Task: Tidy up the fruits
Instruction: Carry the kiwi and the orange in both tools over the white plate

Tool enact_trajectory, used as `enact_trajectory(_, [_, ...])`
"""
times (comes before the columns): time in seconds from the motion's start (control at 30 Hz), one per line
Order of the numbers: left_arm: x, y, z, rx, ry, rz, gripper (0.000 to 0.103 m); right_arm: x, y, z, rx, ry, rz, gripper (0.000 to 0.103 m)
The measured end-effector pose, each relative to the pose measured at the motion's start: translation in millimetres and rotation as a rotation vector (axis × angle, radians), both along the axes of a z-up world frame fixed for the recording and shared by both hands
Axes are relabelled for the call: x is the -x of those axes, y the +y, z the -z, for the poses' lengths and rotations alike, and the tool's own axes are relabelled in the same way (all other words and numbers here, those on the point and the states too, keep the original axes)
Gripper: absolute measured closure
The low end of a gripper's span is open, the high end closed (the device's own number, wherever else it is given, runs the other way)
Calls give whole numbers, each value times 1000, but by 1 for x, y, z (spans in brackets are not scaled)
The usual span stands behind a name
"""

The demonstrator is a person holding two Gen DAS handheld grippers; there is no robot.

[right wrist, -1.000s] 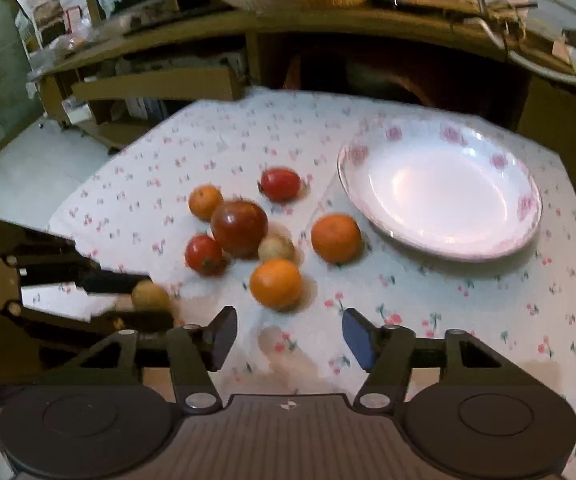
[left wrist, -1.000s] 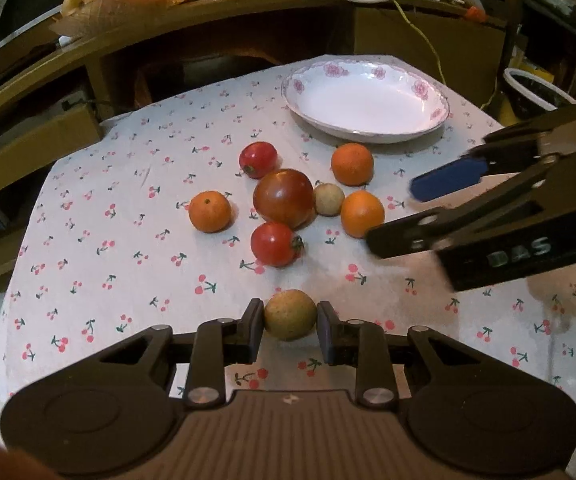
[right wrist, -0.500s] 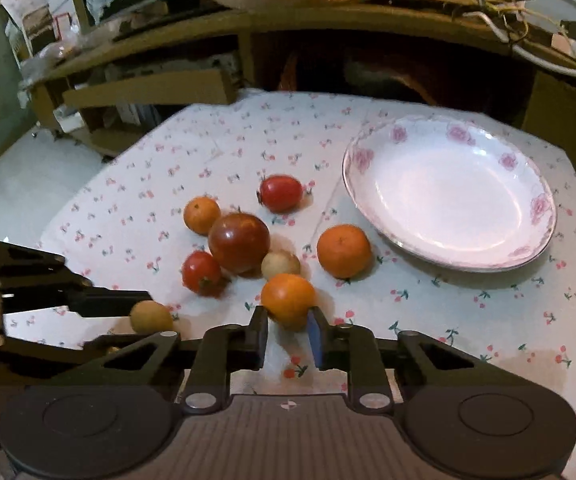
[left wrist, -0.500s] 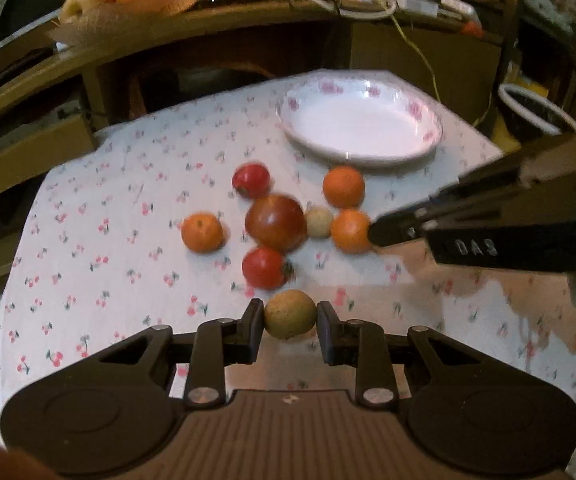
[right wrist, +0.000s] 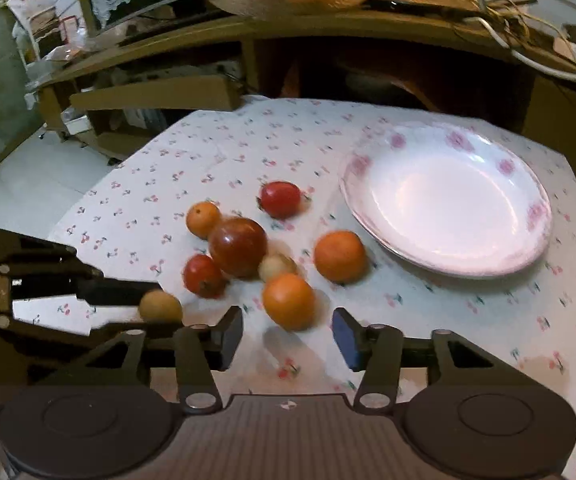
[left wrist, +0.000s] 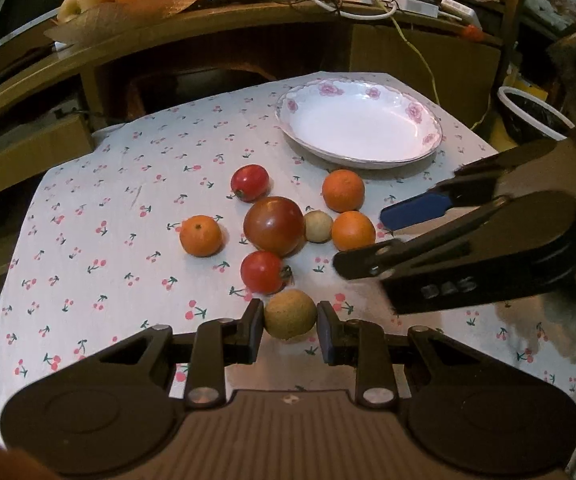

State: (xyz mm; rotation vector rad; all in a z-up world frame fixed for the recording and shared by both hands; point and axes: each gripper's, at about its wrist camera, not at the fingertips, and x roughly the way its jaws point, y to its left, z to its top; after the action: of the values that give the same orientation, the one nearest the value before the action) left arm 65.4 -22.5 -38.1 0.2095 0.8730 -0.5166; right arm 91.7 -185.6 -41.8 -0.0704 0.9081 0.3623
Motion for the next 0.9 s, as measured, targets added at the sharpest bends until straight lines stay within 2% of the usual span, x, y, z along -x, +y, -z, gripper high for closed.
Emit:
enact_trajectory(0.07, [0,0,0,2,1,2,69,-5,6,7,19,0,0,50])
enact_trajectory(0.13, [0,0,0,0,-1,8,69,-10,7,13,36,16,12,69])
enact_trajectory(0.2, [-1,-1,-1,2,-5,10,69,-10,3,11,33,17,23,74])
enact_trajectory(0.33, [-3,-5,-11,38,-19,9,69,-3,-7,4,13,26,41,74])
enact_trajectory(0.53, [-21,-31,-27,67,-68,47,69,-1,-27,-17,-34,-19,93,74])
enact_trajectory(0.67, [-42,-48,-32,69,-100,61,69,-9,-39,-24,-19,-54,143,74])
enact_trajectory(0.9, [-82,-78,-30,57,-138,83,69,-32,-57,-18,33,-87,214,74])
